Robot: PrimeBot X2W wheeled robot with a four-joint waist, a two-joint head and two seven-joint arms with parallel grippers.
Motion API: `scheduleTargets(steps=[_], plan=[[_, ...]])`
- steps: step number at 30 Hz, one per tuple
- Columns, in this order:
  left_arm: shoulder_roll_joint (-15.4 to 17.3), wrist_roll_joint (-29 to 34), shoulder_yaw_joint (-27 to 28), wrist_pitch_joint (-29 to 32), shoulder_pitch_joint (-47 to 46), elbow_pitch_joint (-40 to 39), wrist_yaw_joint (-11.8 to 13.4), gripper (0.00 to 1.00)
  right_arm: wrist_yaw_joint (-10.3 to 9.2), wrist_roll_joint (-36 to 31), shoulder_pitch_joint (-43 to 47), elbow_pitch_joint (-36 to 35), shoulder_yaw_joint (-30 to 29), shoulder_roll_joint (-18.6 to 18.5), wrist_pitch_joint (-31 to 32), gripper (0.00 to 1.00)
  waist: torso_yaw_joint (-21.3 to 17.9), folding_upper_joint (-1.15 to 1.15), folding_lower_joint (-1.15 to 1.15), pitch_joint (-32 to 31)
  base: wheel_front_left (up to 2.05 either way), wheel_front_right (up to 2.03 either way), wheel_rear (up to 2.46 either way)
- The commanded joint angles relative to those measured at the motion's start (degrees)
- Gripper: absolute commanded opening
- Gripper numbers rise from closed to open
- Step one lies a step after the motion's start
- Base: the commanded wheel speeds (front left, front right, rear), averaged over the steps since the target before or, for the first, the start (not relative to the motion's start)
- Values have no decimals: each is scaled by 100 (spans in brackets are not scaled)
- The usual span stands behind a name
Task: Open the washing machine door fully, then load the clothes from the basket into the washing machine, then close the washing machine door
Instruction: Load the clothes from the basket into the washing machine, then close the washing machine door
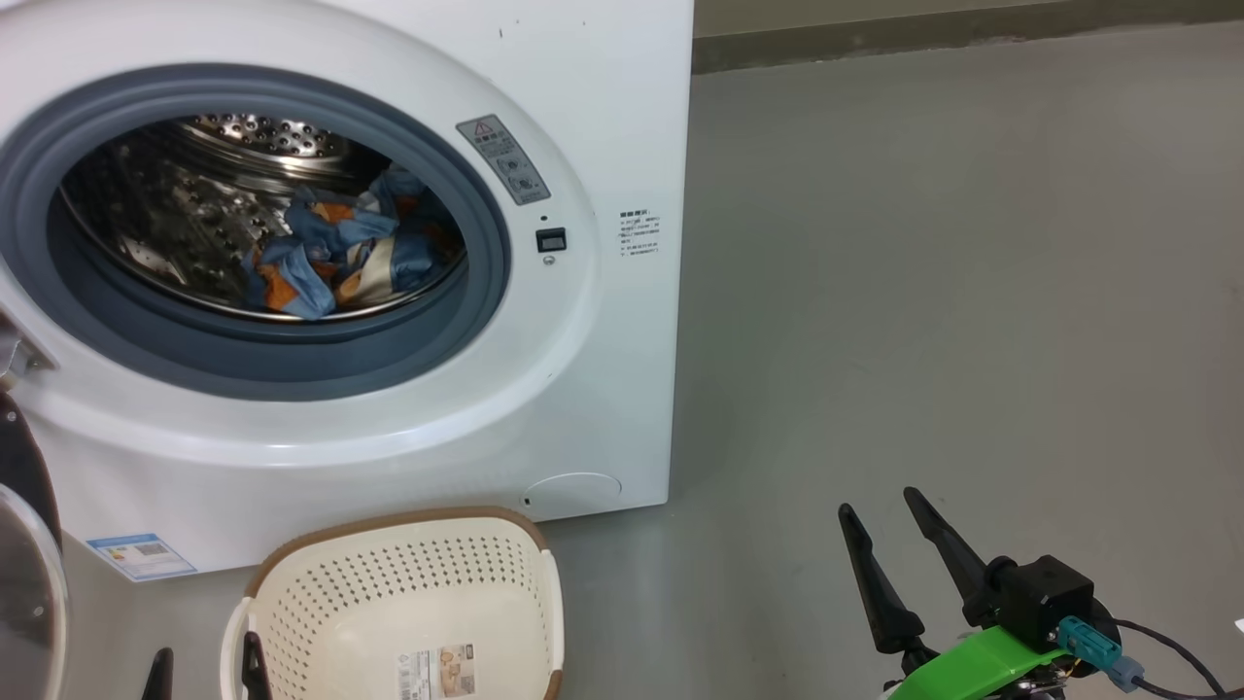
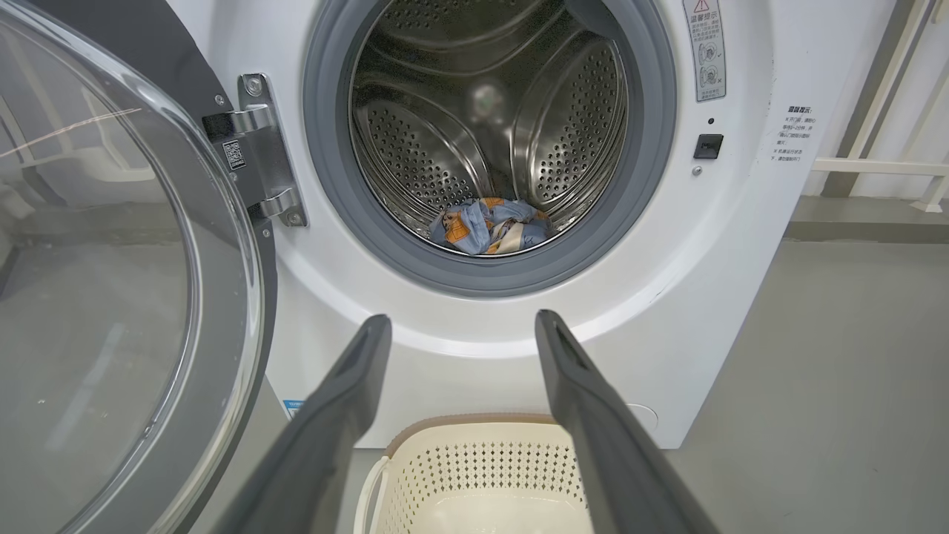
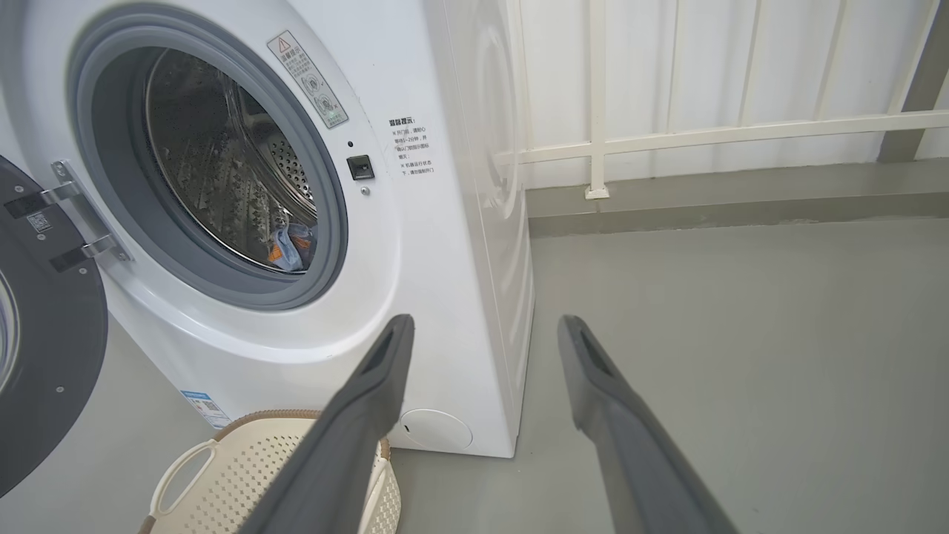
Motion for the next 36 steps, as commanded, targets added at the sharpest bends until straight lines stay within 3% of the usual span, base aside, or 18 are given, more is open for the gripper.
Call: scheduleTargets(steps=[1,12,27,36], plan=[[34,13,209,-28,-218,-124,-49,100,35,-39,-45,-145,137,17,-69,100,-13,0,0,22,0,0,0],[34,35,266,-28,-285,-67,-57,100,35,-19,-50,-143,115,26,-69,100,-31,0,0,33,-42,42,0],[34,15,364,-28,-416,-60,-124,100,35,-34,-38,-137,63,23,-69,100,-9,0,0,4,-167,167,0],[34,2,389,-28,-444,-55,-191,100,35,-47,-18,-144,64,25,-69,100,18,0,0,-48,-70,70,0]])
